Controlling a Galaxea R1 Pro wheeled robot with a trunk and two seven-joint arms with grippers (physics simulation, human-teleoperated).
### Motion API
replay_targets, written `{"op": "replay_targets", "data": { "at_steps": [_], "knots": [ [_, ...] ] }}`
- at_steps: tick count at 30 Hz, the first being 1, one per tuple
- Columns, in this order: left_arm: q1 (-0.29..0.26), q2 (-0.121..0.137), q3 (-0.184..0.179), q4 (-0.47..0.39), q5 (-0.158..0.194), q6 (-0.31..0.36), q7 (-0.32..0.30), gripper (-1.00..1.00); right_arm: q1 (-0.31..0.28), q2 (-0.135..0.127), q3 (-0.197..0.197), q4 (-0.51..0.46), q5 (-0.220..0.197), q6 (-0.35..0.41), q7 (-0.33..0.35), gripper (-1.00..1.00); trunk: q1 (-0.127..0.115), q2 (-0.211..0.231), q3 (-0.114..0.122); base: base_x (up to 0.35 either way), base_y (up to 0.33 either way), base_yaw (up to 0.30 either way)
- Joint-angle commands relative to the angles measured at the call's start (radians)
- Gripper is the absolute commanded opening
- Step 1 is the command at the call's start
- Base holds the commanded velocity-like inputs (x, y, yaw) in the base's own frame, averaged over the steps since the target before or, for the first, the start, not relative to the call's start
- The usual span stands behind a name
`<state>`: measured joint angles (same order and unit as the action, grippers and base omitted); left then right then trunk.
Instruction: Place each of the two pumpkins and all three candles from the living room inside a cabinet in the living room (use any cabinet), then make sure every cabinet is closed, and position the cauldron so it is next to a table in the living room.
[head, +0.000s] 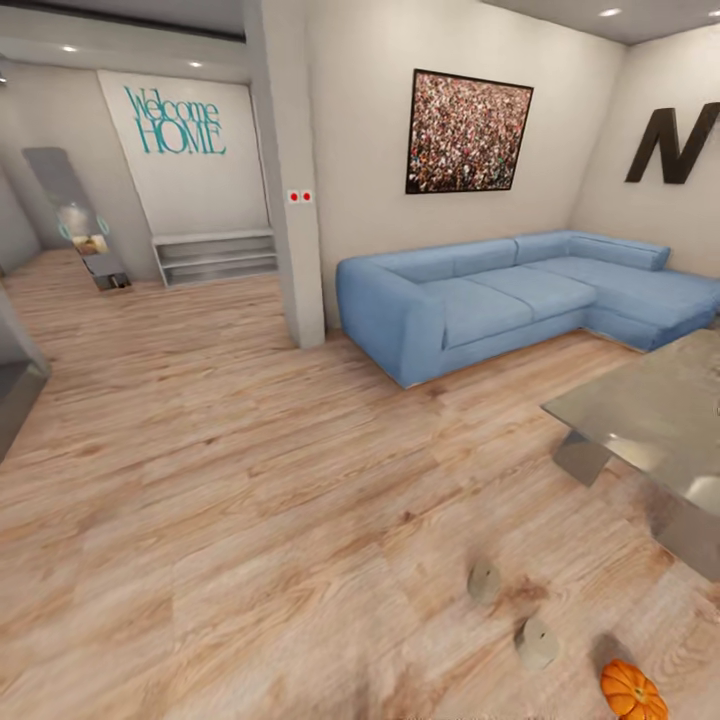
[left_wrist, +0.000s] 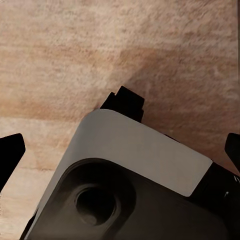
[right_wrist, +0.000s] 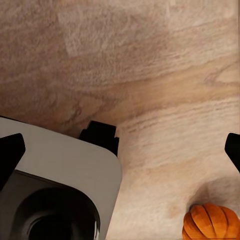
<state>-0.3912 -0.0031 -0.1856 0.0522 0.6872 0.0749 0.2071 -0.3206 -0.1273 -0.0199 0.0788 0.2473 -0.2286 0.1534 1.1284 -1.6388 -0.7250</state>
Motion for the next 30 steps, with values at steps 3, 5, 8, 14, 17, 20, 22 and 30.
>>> {"op": "replay_targets", "data": {
  "at_steps": [3, 5, 8, 14, 17, 20, 22, 30],
  "knots": [
    [0.000, 0.000, 0.000, 0.000, 0.000, 0.000, 0.000, 1.00, 0.000, 0.000, 0.000, 0.000, 0.000, 0.000, 0.000, 1.00, 0.000, 0.000, -0.002, 0.000, 0.000, -0.219],
    [0.000, 0.000, 0.000, 0.000, 0.000, 0.000, 0.000, 1.00, 0.000, 0.000, 0.000, 0.001, 0.000, 0.000, 0.000, 1.00, 0.000, 0.000, -0.003, 0.000, 0.000, -0.259],
    [0.000, 0.000, 0.000, 0.000, -0.001, 0.000, 0.000, 1.00, 0.000, 0.000, 0.000, 0.001, -0.001, 0.000, 0.000, 1.00, 0.000, 0.000, -0.004, 0.000, 0.000, -0.270],
    [0.000, 0.000, 0.000, 0.000, 0.000, 0.000, 0.000, 1.00, 0.000, 0.000, 0.000, 0.001, -0.001, 0.000, -0.002, 1.00, 0.000, 0.000, -0.007, 0.000, 0.000, -0.271],
    [0.000, 0.000, 0.000, 0.000, -0.001, 0.000, 0.000, 1.00, 0.000, 0.001, 0.000, 0.001, -0.001, 0.001, -0.003, 1.00, 0.000, 0.000, -0.009, 0.005, 0.000, -0.252],
    [0.000, -0.007, 0.000, 0.000, -0.001, 0.000, 0.000, 1.00, 0.000, 0.006, 0.000, 0.001, -0.002, 0.002, -0.004, 1.00, 0.000, 0.000, -0.013, 0.079, 0.032, -0.212],
    [0.000, -0.011, 0.000, 0.000, -0.001, 0.000, 0.000, 1.00, 0.001, 0.011, 0.000, 0.002, -0.001, 0.003, -0.004, 1.00, 0.000, 0.000, -0.015, 0.140, 0.088, -0.190],
    [0.000, -0.013, 0.000, 0.000, -0.002, -0.001, 0.000, 1.00, 0.001, 0.014, -0.001, 0.003, -0.001, 0.003, -0.005, 1.00, 0.000, 0.000, -0.025, 0.184, 0.148, -0.189]
  ]
}}
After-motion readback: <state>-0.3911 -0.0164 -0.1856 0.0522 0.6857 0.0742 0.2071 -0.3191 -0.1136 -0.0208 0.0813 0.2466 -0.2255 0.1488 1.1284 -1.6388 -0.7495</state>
